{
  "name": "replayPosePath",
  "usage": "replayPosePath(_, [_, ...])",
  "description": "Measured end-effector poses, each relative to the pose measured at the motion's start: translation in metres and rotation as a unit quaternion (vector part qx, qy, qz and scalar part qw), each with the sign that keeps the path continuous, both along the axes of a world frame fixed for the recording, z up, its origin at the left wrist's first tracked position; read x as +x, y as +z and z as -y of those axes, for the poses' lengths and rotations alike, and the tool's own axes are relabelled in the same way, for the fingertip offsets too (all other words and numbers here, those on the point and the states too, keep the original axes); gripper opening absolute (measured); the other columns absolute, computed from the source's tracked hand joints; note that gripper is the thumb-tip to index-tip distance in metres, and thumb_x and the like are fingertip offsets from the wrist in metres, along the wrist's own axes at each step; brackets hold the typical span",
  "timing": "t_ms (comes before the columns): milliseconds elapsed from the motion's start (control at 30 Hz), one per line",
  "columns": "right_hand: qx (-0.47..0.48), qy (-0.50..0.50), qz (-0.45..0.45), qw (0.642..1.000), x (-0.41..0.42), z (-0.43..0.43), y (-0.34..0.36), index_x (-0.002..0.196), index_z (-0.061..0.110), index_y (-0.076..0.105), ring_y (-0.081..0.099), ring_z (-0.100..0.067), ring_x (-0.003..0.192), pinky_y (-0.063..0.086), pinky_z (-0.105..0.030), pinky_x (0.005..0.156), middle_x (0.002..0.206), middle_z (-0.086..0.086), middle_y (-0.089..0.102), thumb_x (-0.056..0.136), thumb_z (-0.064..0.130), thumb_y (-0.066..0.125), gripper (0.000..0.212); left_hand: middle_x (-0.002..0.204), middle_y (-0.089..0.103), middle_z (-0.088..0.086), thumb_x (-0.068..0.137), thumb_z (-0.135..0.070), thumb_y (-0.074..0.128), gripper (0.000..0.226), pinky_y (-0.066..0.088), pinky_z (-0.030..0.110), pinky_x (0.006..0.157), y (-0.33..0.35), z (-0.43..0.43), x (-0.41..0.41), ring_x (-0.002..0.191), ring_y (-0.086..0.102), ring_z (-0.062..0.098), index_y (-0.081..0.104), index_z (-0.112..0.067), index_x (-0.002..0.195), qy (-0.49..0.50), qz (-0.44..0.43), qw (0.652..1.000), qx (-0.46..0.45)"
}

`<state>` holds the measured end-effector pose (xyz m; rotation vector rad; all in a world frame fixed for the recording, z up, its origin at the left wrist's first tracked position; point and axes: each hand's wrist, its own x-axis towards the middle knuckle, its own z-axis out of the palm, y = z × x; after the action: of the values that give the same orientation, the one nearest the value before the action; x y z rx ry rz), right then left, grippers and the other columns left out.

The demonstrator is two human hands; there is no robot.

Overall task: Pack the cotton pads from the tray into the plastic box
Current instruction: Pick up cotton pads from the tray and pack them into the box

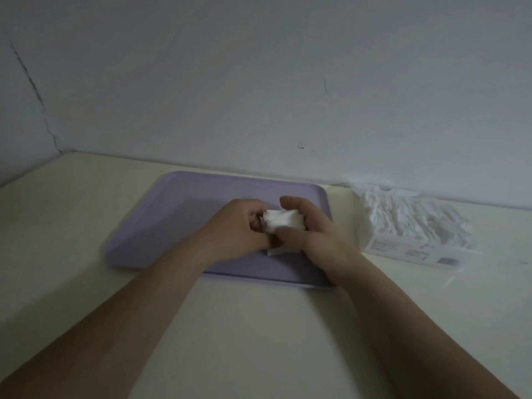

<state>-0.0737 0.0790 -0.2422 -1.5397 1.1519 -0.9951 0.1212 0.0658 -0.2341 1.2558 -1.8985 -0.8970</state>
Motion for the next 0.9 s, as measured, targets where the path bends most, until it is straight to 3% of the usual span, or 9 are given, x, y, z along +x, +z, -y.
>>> replayPosePath(100, [-0.007, -0.050, -0.016, 0.999, 0.013, 0.000, 0.000, 0.143, 0.024, 0.054, 0.061, 0.001, 0.108, 0.049, -0.007, 0.087, 0.132, 0.009, 0.059, 0.105, 0.030, 0.056, 0.039, 0.071, 0.070, -0.018, 0.074, -0.026, 0.085, 0.025, 0.044, 0.021, 0.055, -0.004, -0.003, -0.005, 0.059, 0.060, 0.000, 0.067, -0.037, 0.088, 0.016, 0.020, 1.000, -0.016])
replayPosePath(233, [0.027, -0.089, 0.023, 0.995, 0.022, 0.000, 0.000, 0.140, 0.019, 0.054, 0.062, -0.005, 0.101, 0.052, -0.009, 0.075, 0.127, 0.002, 0.060, 0.108, 0.011, 0.039, 0.036, 0.079, 0.072, -0.011, 0.078, -0.025, 0.083, 0.026, 0.049, 0.028, 0.059, -0.007, -0.006, -0.014, 0.068, 0.066, 0.007, 0.065, -0.033, 0.095, 0.026, 0.038, 0.998, -0.039])
replayPosePath(333, [0.056, -0.088, 0.086, 0.991, 0.016, -0.006, 0.012, 0.138, 0.021, 0.056, 0.062, -0.009, 0.109, 0.055, -0.019, 0.089, 0.134, -0.002, 0.060, 0.104, 0.017, 0.048, 0.035, 0.078, 0.069, -0.008, 0.080, -0.025, 0.084, 0.021, 0.046, 0.025, 0.060, 0.003, -0.011, -0.020, 0.064, 0.060, 0.006, 0.068, -0.031, 0.092, 0.040, 0.029, 0.997, -0.064])
replayPosePath(433, [0.037, -0.079, 0.081, 0.993, 0.004, -0.017, 0.033, 0.140, 0.022, 0.056, 0.063, -0.020, 0.120, 0.053, -0.041, 0.106, 0.134, -0.007, 0.061, 0.079, 0.037, 0.069, 0.064, 0.096, 0.065, -0.010, 0.076, -0.022, 0.088, 0.027, 0.048, 0.017, 0.069, 0.020, -0.015, -0.030, 0.081, 0.063, 0.005, 0.070, -0.033, 0.092, 0.079, 0.000, 0.994, -0.079])
replayPosePath(533, [-0.016, -0.053, 0.038, 0.998, -0.024, -0.030, 0.057, 0.146, 0.019, 0.051, 0.067, -0.016, 0.116, 0.057, -0.037, 0.101, 0.131, -0.003, 0.063, 0.072, 0.027, 0.085, 0.082, 0.098, 0.076, -0.004, 0.074, -0.018, 0.078, 0.030, 0.056, 0.023, 0.073, 0.037, -0.017, -0.045, 0.085, 0.069, 0.008, 0.074, -0.022, 0.103, 0.034, -0.102, 0.994, -0.013])
replayPosePath(600, [-0.028, -0.051, 0.022, 0.998, -0.053, -0.038, 0.070, 0.140, 0.014, 0.056, 0.070, -0.020, 0.113, 0.059, -0.037, 0.098, 0.125, -0.006, 0.068, 0.080, 0.018, 0.087, 0.068, 0.088, 0.078, -0.005, 0.085, -0.010, 0.079, 0.023, 0.056, 0.023, 0.065, 0.046, -0.017, -0.061, 0.078, 0.068, 0.010, 0.074, -0.021, 0.105, -0.002, -0.134, 0.991, 0.015])
replayPosePath(700, [-0.029, -0.062, 0.011, 0.998, -0.099, -0.052, 0.082, 0.119, 0.009, 0.070, 0.073, -0.031, 0.109, 0.059, -0.046, 0.095, 0.113, -0.014, 0.076, 0.088, 0.021, 0.082, 0.035, 0.085, 0.076, 0.000, 0.095, -0.018, 0.074, 0.010, 0.057, 0.028, 0.064, 0.058, -0.019, -0.096, 0.074, 0.067, 0.010, 0.076, -0.024, 0.103, -0.040, -0.128, 0.991, 0.024])
replayPosePath(800, [0.008, -0.083, 0.000, 0.997, -0.143, -0.064, 0.085, 0.111, 0.008, 0.076, 0.075, -0.023, 0.106, 0.060, -0.045, 0.097, 0.108, -0.010, 0.079, 0.089, 0.032, 0.080, 0.033, 0.084, 0.075, 0.001, 0.096, -0.028, 0.072, 0.008, 0.057, 0.026, 0.063, 0.064, -0.023, -0.140, 0.070, 0.064, 0.008, 0.078, -0.025, 0.101, -0.080, -0.107, 0.991, 0.019])
replayPosePath(900, [0.031, -0.147, 0.051, 0.987, -0.182, -0.073, 0.088, 0.110, 0.006, 0.075, 0.076, -0.026, 0.102, 0.062, -0.043, 0.092, 0.108, -0.011, 0.079, 0.087, 0.032, 0.081, 0.035, 0.095, 0.076, 0.004, 0.099, -0.022, 0.066, 0.013, 0.057, 0.024, 0.069, 0.067, -0.024, -0.183, 0.079, 0.068, 0.010, 0.075, -0.019, 0.108, -0.091, -0.099, 0.991, 0.025])
